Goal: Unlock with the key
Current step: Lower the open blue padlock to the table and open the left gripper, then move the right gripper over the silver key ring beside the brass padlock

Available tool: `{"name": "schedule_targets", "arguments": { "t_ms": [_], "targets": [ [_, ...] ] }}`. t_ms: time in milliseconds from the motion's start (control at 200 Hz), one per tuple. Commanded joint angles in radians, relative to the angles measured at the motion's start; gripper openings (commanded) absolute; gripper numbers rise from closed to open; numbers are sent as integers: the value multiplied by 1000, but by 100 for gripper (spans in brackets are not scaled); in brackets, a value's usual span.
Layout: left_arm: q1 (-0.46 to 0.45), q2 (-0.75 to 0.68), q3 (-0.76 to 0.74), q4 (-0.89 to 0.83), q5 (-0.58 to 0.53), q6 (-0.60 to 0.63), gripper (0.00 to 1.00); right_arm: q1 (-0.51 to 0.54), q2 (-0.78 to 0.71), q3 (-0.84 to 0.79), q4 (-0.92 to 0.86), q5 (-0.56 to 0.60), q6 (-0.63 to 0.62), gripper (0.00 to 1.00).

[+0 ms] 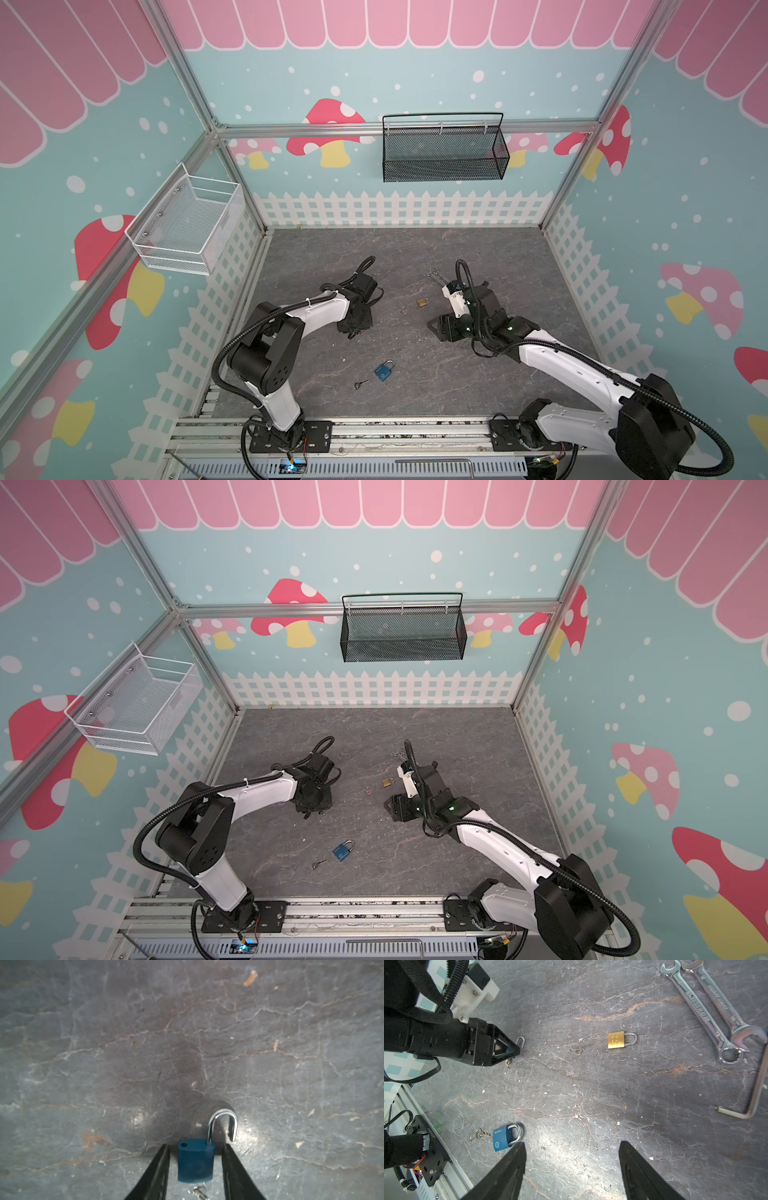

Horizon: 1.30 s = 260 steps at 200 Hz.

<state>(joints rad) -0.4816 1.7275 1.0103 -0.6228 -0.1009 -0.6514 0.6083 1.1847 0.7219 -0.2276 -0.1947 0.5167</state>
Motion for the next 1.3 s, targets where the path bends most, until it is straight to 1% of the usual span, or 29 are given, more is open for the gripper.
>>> {"name": "schedule_targets", "arguments": {
  "t_ms": [0, 140, 285, 380, 455, 530, 635, 805, 891, 1001, 1146, 1296],
  "targets": [
    [7, -69, -26, 2, 11, -37, 51, -4, 16, 55, -23, 16, -18, 73],
    [2, -186, -79, 21, 21, -84, 54, -2, 53, 99, -40, 30, -23, 72],
    [-13, -349, -150, 70, 47, -117, 57, 4, 129, 152, -55, 32, -31, 69],
    [-25, -458, -206, 102, 48, -147, 58, 18, 199, 219, -106, 104, -48, 67],
    [-31, -533, -247, 120, 53, -168, 59, 34, 245, 260, -120, 130, -51, 67],
    [-38, -598, -284, 139, 69, -172, 59, 51, 300, 303, -129, 145, -24, 66],
    [-40, -675, -320, 146, 72, -182, 59, 87, 403, 386, -161, 183, 45, 64],
    [-40, -773, -365, 168, 96, -170, 59, 136, 552, 500, -189, 224, 143, 61],
    [-40, -815, -387, 175, 100, -148, 59, 151, 602, 532, -183, 237, 193, 58],
    [-39, -867, -409, 177, 96, -137, 61, 172, 656, 566, -184, 286, 245, 57],
    [-39, -901, -418, 181, 102, -105, 61, 185, 707, 598, -193, 355, 298, 56],
    [-37, -909, -418, 178, 109, -78, 62, 192, 765, 629, -196, 396, 326, 56]
  ]
}}
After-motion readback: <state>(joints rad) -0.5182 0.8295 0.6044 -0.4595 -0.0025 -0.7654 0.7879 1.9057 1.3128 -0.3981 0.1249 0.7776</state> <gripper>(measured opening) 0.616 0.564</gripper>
